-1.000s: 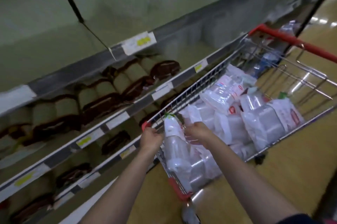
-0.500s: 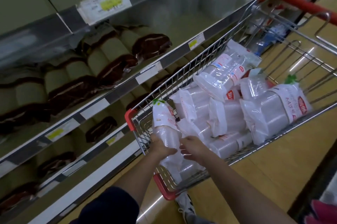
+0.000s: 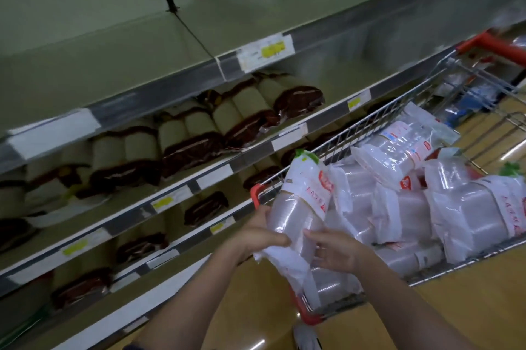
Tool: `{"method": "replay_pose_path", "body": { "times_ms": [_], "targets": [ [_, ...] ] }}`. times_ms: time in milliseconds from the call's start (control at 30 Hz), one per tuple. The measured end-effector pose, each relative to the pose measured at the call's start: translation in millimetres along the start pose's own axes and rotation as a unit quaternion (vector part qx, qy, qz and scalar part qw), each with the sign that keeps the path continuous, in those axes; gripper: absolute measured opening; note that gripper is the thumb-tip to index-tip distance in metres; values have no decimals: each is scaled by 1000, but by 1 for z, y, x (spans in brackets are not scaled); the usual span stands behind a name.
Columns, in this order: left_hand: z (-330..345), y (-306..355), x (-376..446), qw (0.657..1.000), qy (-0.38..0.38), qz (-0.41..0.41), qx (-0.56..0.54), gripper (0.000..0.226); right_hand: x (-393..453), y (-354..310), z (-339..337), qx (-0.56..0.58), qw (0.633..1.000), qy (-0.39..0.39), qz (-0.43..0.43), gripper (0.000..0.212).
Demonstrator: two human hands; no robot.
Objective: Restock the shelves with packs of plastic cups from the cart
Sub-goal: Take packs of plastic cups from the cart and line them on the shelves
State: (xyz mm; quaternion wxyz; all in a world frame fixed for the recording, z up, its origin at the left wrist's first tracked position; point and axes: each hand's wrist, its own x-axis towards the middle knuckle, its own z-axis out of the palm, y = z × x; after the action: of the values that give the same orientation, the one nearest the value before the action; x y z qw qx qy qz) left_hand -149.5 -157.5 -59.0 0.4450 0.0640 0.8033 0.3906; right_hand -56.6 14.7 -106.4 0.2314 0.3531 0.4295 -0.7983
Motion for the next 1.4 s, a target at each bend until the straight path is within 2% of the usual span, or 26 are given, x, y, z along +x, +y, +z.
{"method": "replay_pose_path", "body": {
  "times_ms": [33,100,233,300,433,567,667,833,967,1067,1200,1333,1400],
  "targets": [
    [-11,3,-8,1000,0,29,10,84,-3,-1,6,18,999,-16,-27,34],
    [-34,13,-25,996,13,85,27,83,-10,-7,18,50,994,-38,-89,42],
    [-73,35,-63,981,33,188,30,82,-38,-29,57,63,974,-45,-212,92],
    [-93,45,-84,967,58,245,45,80,-54,-43,81,57,961,-51,-265,103],
    [-143,63,-134,933,123,336,42,75,-91,-78,145,12,937,-70,-342,87],
    [-206,54,-184,904,194,381,8,75,-114,-108,229,-71,909,-66,-406,52],
    [-252,31,-215,890,293,348,16,79,-111,-121,296,-133,892,-55,-428,42],
    [-308,-20,-257,856,408,301,-100,46,-91,-122,414,-260,871,-63,-412,40],
    [-350,-65,-284,834,474,257,-118,39,-78,-118,495,-333,843,-79,-416,47],
    [-379,-86,-300,822,510,216,-131,26,-71,-115,545,-364,831,-92,-411,52],
    [-398,-99,-308,813,535,172,-150,31,-62,-108,587,-381,822,-88,-413,55],
    [-406,-106,-299,815,546,127,-148,21,-47,-103,599,-390,812,-63,-430,60],
    [-405,-107,-295,812,554,107,-148,24,-43,-101,599,-391,807,-59,-438,62]
  ]
}}
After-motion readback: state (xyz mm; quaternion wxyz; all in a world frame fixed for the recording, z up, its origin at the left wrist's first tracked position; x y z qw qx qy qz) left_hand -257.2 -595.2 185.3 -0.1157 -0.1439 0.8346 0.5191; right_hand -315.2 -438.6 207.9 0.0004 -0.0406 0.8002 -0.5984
